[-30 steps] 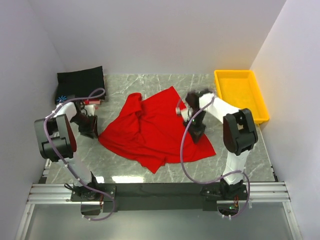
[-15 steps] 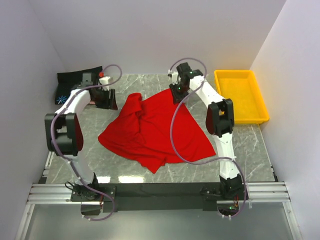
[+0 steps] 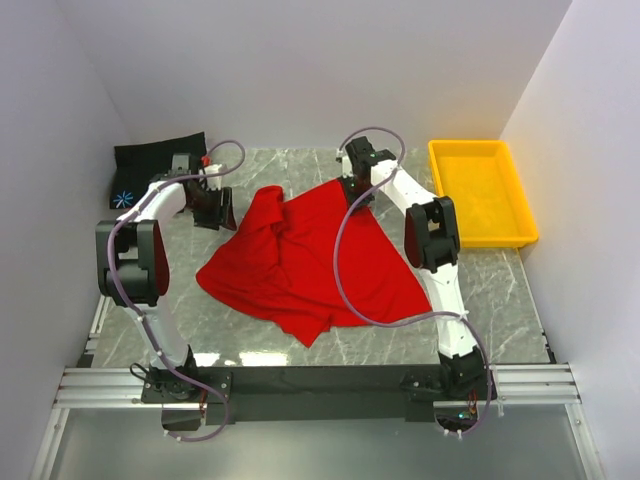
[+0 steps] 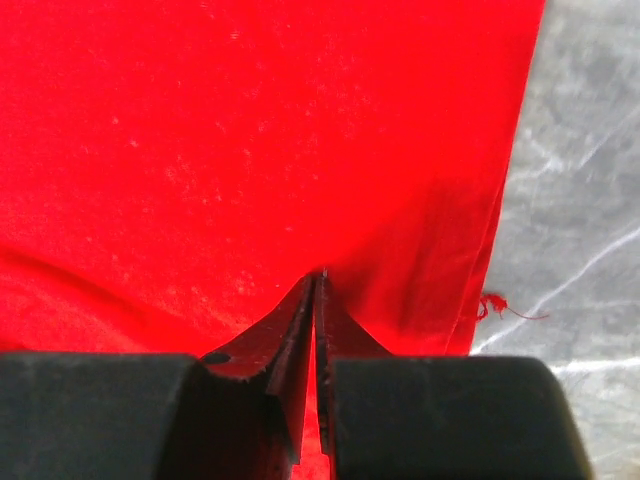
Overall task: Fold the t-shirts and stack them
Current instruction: Flatten the tshirt out
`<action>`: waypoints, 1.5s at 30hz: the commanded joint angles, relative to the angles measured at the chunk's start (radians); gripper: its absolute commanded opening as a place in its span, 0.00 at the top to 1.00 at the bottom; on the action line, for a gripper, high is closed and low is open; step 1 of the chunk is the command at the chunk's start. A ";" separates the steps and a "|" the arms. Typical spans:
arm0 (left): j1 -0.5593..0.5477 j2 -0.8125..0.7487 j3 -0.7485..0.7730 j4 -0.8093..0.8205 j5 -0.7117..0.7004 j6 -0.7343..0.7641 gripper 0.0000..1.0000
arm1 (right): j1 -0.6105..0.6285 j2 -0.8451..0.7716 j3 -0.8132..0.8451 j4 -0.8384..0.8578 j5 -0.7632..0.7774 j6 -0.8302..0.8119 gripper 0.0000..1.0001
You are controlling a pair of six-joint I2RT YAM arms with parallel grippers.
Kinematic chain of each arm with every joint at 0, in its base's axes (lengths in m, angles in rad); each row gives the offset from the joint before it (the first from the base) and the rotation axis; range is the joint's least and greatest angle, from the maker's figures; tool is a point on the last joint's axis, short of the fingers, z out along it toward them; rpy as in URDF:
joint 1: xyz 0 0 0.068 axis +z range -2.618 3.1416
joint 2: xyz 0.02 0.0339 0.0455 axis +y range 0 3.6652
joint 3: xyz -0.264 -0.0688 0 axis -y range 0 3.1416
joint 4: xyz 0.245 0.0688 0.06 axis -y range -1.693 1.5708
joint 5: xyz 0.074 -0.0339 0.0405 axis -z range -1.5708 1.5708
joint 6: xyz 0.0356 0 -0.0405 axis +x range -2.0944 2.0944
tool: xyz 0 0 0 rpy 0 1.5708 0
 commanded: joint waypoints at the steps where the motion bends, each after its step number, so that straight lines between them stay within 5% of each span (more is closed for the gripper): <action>1: 0.005 -0.006 0.022 -0.019 -0.014 -0.002 0.39 | -0.028 0.015 -0.077 -0.175 0.057 0.006 0.89; 7: -0.001 0.010 -0.018 -0.006 -0.024 -0.008 0.39 | -0.042 -0.103 -0.285 -0.233 -0.010 -0.008 0.92; 13: -0.053 0.104 -0.073 -0.025 -0.100 0.009 0.41 | -0.089 -0.165 -0.452 -0.291 0.146 -0.036 0.95; 21: 0.046 0.044 -0.188 0.008 -0.315 0.049 0.99 | -0.249 -0.231 -0.556 -0.279 0.262 -0.075 0.98; 24: 0.109 0.034 -0.161 -0.002 -0.286 0.080 0.99 | -0.255 -0.241 -0.539 -0.267 0.234 -0.103 0.98; 26: 0.114 0.030 -0.103 -0.038 -0.190 0.115 0.91 | -0.255 -0.244 -0.502 -0.276 0.176 -0.132 0.97; 27: 0.114 0.018 -0.080 -0.048 -0.150 0.120 0.74 | -0.253 -0.254 -0.488 -0.290 0.156 -0.163 0.96; 31: 0.086 -0.013 0.042 -0.023 0.053 0.097 0.38 | -0.243 -0.296 -0.414 -0.319 -0.051 -0.233 0.84; 36: -0.004 0.108 0.189 0.060 0.055 0.003 0.30 | -0.230 -0.338 -0.390 -0.313 -0.093 -0.269 0.76; 45: -0.050 0.371 0.456 0.151 0.159 -0.097 0.35 | -0.227 -0.349 -0.407 -0.301 -0.087 -0.250 0.75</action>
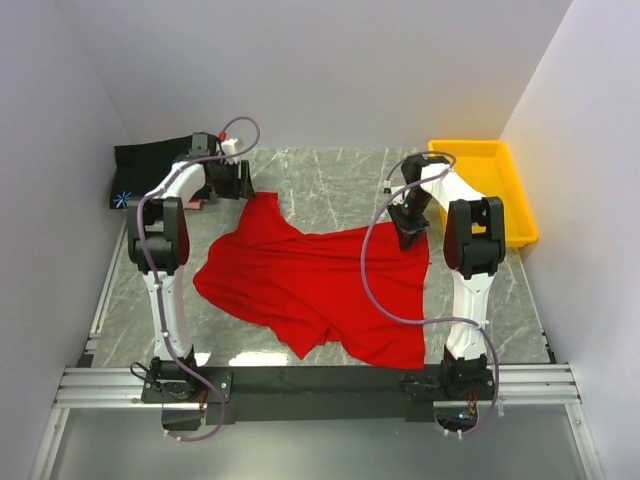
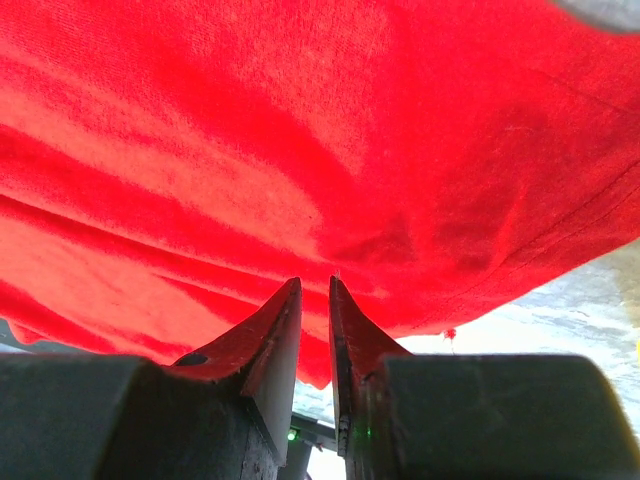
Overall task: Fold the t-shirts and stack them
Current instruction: Flatten the tshirt out
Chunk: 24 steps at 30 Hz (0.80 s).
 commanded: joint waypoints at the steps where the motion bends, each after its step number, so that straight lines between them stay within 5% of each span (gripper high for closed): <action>1: -0.006 0.048 0.070 0.052 0.105 -0.040 0.35 | 0.006 -0.067 0.011 0.016 -0.009 -0.007 0.75; 5: -0.015 0.085 0.111 0.043 0.185 -0.033 0.40 | 0.006 -0.061 0.007 0.023 -0.002 0.000 0.75; 7: -0.014 0.077 0.096 0.051 0.211 -0.033 0.56 | 0.004 -0.059 0.007 0.027 0.001 0.002 0.76; 10: -0.012 0.034 0.058 0.071 0.178 -0.030 0.96 | 0.006 -0.061 0.002 0.027 0.001 0.005 0.76; 11: -0.011 0.016 0.042 0.095 0.170 -0.039 0.99 | 0.006 -0.064 0.001 0.027 0.001 0.005 0.77; 19: -0.110 -0.245 -0.115 0.051 0.084 -0.013 0.99 | -0.008 -0.076 0.014 0.019 -0.003 0.002 0.78; 24: -0.346 -0.418 -0.394 0.072 0.022 -0.029 0.99 | -0.019 -0.068 0.039 0.001 -0.029 -0.015 0.78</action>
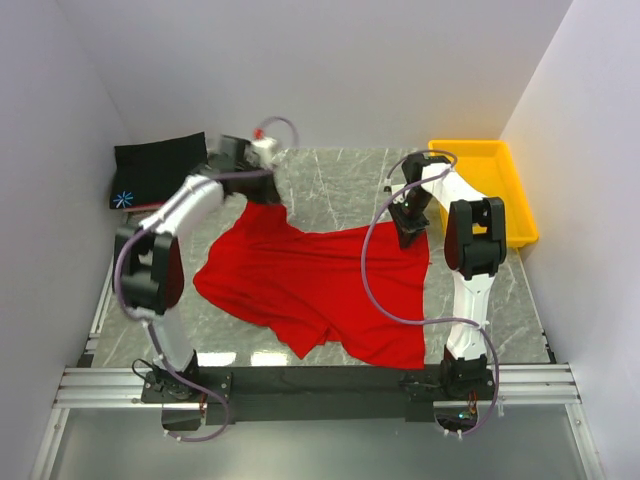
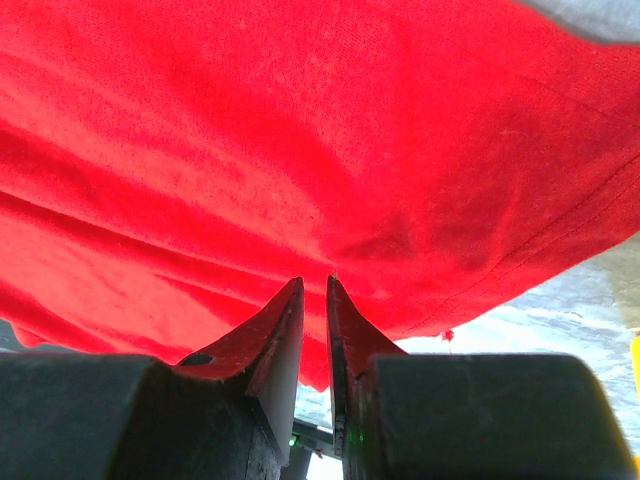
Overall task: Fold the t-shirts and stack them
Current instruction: Flatten the tshirt out
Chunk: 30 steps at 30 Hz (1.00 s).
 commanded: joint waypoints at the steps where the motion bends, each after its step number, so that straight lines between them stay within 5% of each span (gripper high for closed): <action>1: -0.181 -0.093 -0.167 -0.009 -0.025 0.004 0.99 | -0.013 -0.057 0.046 -0.024 -0.025 -0.021 0.77; 3: -0.289 -0.102 -0.266 -0.015 -0.030 0.007 0.99 | -0.016 -0.044 0.064 -0.045 -0.043 -0.033 0.77; 8: -0.360 -0.175 -0.365 -0.008 0.139 0.099 0.51 | -0.019 -0.032 0.072 -0.076 -0.069 -0.065 0.77; 11: -0.300 -0.260 -0.340 -0.006 0.165 0.142 0.38 | -0.018 -0.018 0.078 -0.088 -0.091 -0.067 0.77; 20: 0.039 -0.104 -0.063 -0.227 0.156 0.355 0.43 | 0.013 -0.003 0.107 -0.087 -0.117 -0.071 0.78; 25: 0.041 0.013 0.009 -0.265 0.004 0.299 0.44 | 0.040 0.011 0.110 -0.054 -0.074 -0.027 0.79; 30: 0.035 -0.006 -0.093 -0.212 -0.094 0.247 0.42 | 0.079 0.017 0.083 -0.011 -0.004 -0.012 0.81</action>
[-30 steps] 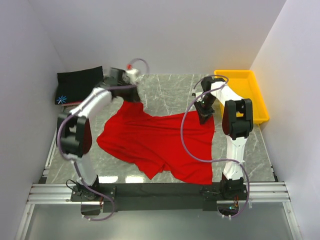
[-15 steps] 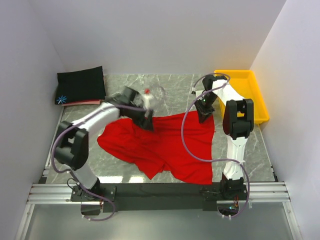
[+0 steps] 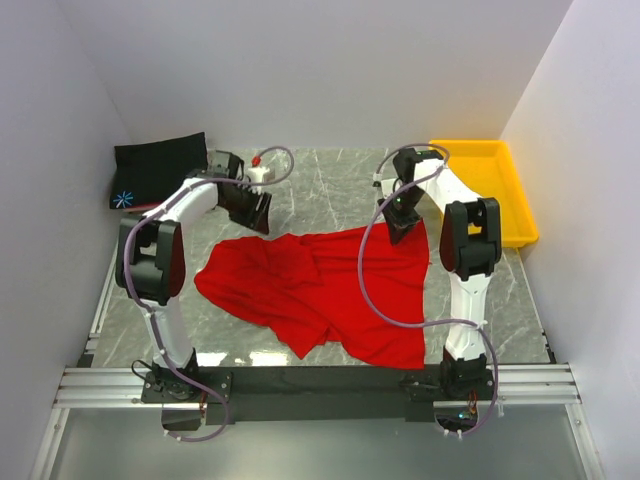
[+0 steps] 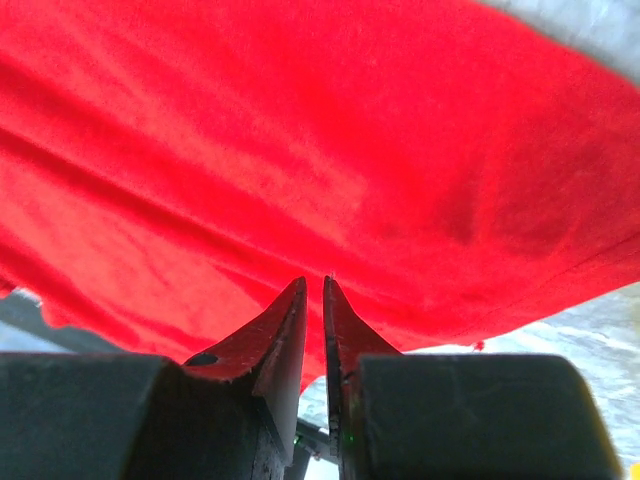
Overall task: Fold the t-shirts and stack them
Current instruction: Flatten the tshirt out
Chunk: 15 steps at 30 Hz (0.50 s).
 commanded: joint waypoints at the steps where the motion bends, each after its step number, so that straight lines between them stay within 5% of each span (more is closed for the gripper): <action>1: -0.012 -0.047 -0.045 0.004 -0.104 -0.042 0.42 | 0.035 0.021 0.010 0.044 0.072 0.022 0.81; 7: -0.013 0.023 -0.025 -0.024 -0.127 -0.057 0.55 | 0.057 0.085 0.045 0.047 0.150 0.039 0.83; 11: 0.002 -0.028 -0.074 -0.013 -0.101 -0.051 0.85 | 0.055 0.104 0.056 0.036 0.193 0.037 0.85; 15: 0.039 -0.122 -0.137 0.010 -0.069 -0.058 0.99 | 0.057 0.118 0.045 0.030 0.224 0.046 0.87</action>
